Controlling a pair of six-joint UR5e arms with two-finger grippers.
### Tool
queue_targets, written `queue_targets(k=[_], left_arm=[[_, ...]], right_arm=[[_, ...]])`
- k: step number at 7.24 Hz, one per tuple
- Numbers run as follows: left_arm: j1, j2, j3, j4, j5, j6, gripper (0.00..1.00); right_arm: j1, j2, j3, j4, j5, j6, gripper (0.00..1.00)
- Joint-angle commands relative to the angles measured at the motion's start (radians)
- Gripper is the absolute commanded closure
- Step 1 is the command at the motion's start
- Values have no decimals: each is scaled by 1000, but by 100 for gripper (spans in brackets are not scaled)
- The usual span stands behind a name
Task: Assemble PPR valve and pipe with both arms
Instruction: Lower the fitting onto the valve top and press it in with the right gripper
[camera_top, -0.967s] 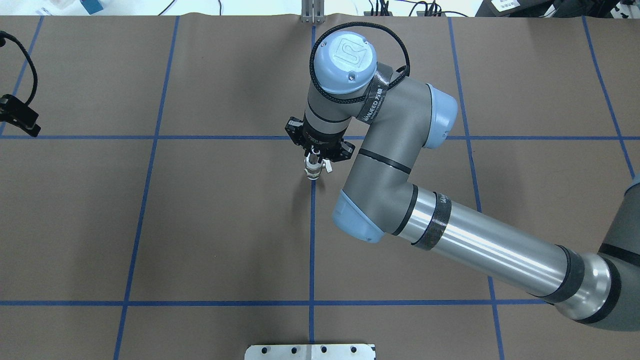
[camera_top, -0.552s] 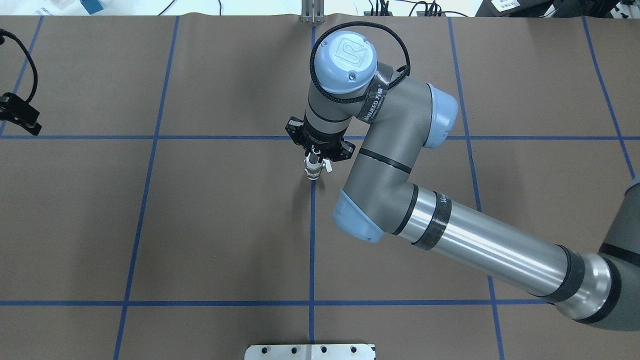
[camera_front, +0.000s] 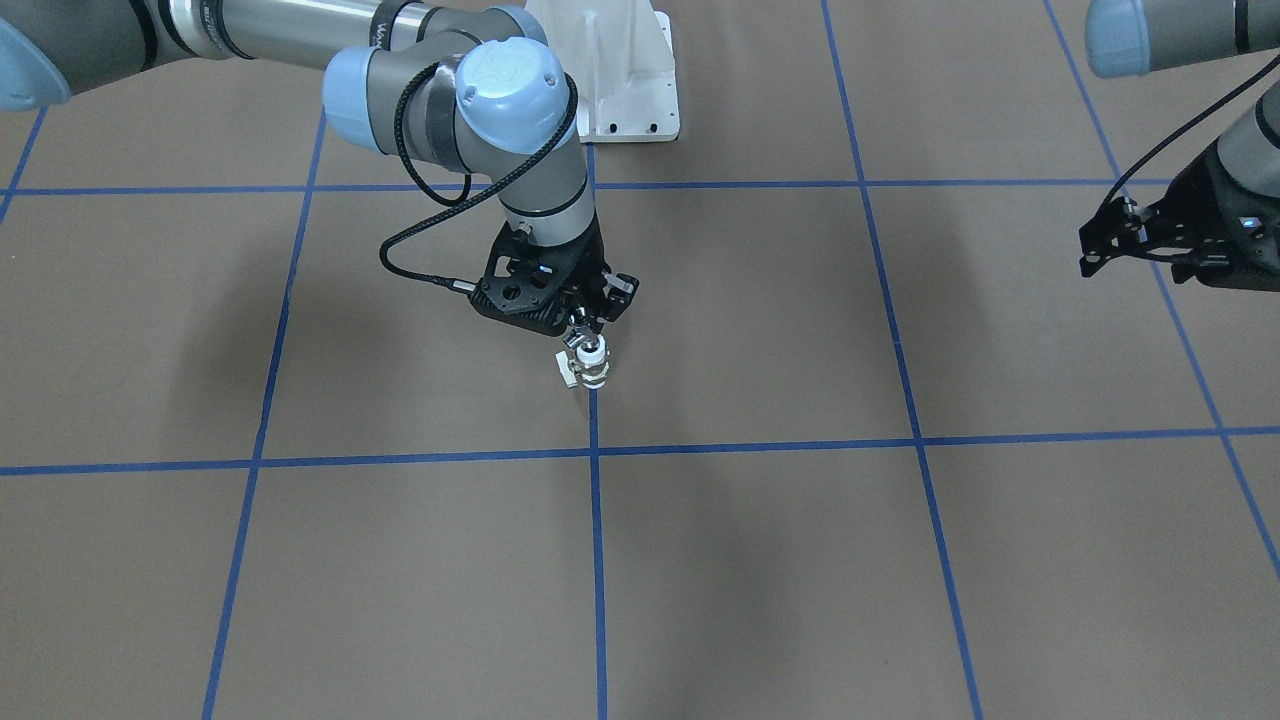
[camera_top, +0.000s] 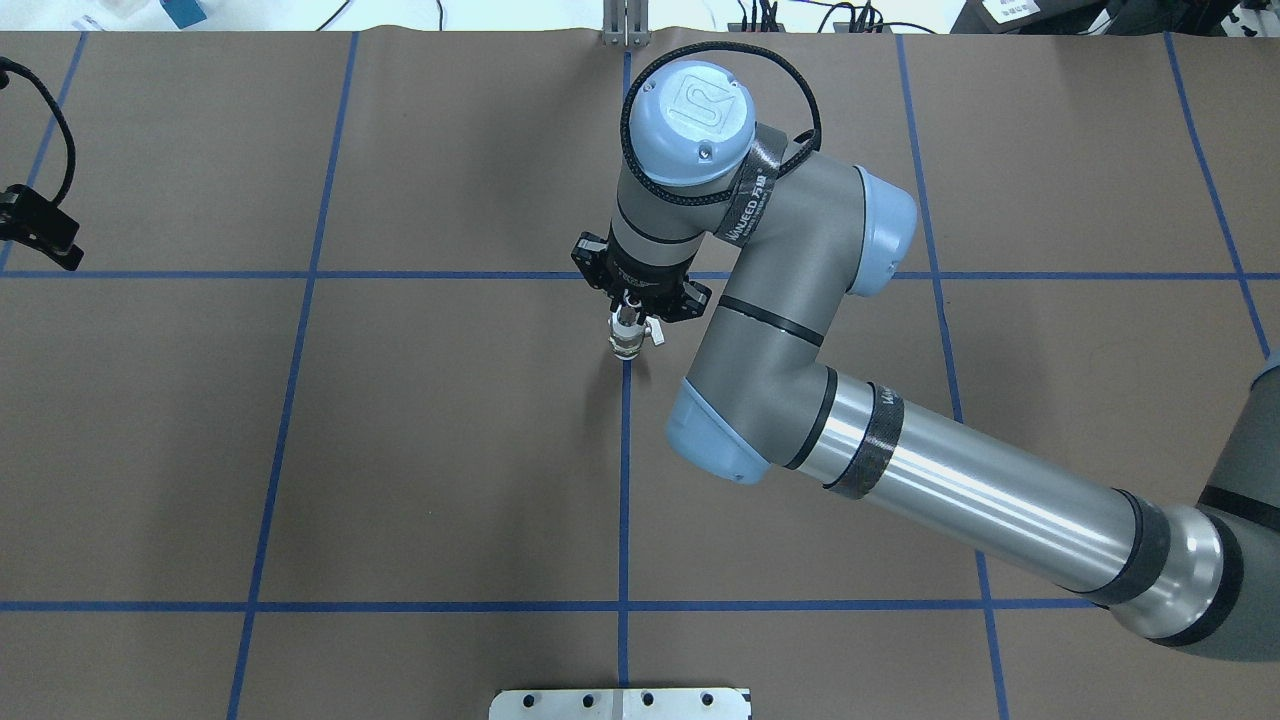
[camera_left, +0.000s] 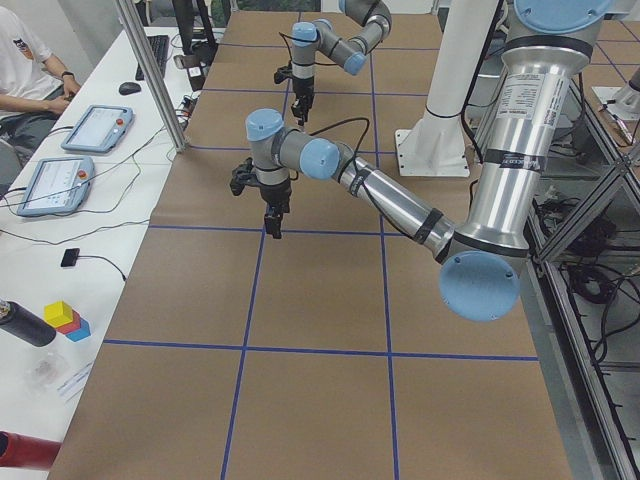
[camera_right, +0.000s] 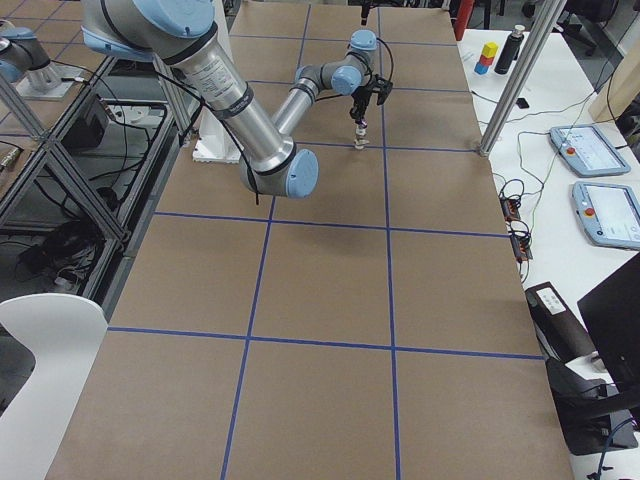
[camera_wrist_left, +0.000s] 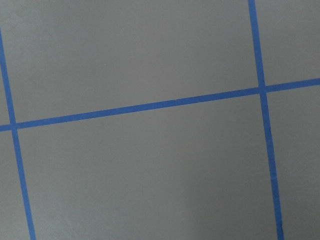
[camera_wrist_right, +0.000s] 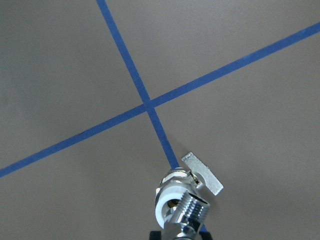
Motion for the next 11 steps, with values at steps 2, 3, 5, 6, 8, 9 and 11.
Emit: queue_targets(k=[2,3,5,6,8,9,11], left_arm=[[0,0,-3,0,0,-1,0],[0,0,-6,0,0,-3,0],[0,2,-5,0,0,-3,0],[0,3,-5,0,0,-3,0],[0,3,-5,0,0,-3,0],[0,3,-5,0,0,-3,0],[0,3,-6,0,0,-3,0]], right_arm=[[-1,-2,-4,1,-1,0,100],[-1,-2,-4,2,-1,0,100],[-1,0,-13,3,-4,-2,100],[-1,0,-16,3,-6,-5,100],[-2,3,-21,5,-6,-5,100],[-2,3,-22,5,-6,-5,100],[-9,4,-22,3,-12,-14,100]])
